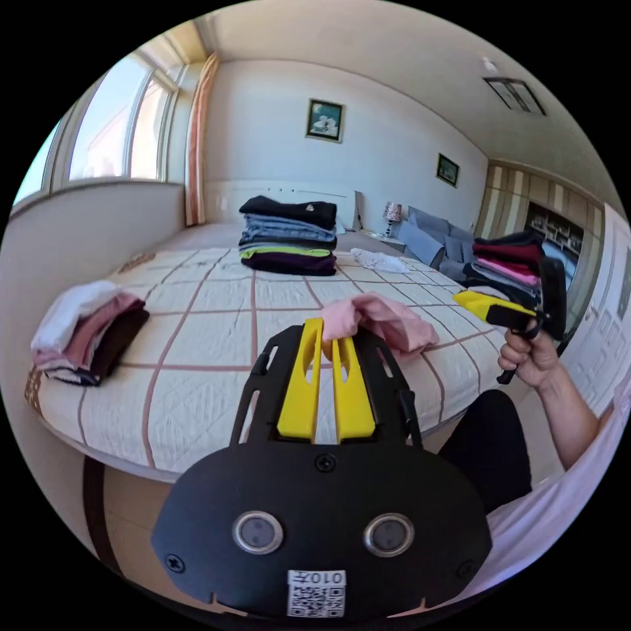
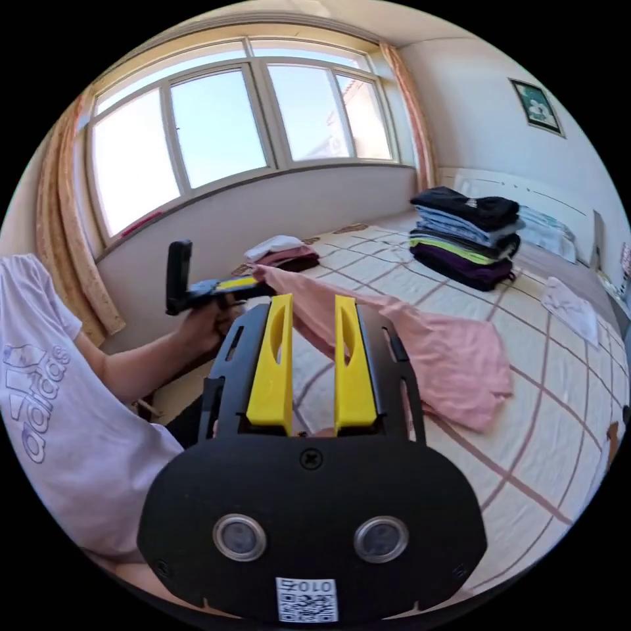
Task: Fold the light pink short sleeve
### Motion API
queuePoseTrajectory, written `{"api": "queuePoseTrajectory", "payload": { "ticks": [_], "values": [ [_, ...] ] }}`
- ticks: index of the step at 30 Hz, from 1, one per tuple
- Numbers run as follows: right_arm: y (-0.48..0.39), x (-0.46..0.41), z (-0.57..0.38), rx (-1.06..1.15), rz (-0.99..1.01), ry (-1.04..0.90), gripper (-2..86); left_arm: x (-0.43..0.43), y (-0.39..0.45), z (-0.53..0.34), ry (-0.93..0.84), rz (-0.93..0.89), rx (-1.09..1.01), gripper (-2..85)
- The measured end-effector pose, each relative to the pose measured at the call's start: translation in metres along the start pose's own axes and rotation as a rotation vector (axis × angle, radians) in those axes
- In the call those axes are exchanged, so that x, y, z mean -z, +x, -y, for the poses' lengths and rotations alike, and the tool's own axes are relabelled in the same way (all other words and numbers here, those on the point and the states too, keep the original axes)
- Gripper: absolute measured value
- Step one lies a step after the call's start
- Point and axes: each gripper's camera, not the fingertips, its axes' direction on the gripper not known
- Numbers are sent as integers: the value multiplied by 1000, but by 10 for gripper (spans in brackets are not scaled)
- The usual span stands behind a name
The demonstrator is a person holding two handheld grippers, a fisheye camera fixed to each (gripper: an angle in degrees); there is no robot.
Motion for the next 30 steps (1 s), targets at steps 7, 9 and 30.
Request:
{"api": "queuePoseTrajectory", "payload": {
  "ticks": [7, 9, 30],
  "values": [
    [60, -10, -48, -247, -281, -130, 119, -19, -125, -47, -324, 106, 253, 61],
    [72, -22, -50, -275, -323, -166, 128, -5, -101, -42, -270, 142, 122, 75],
    [90, -20, -34, -488, -235, -138, 113, -97, 131, 42, -307, -178, -624, 38]
  ]
}}
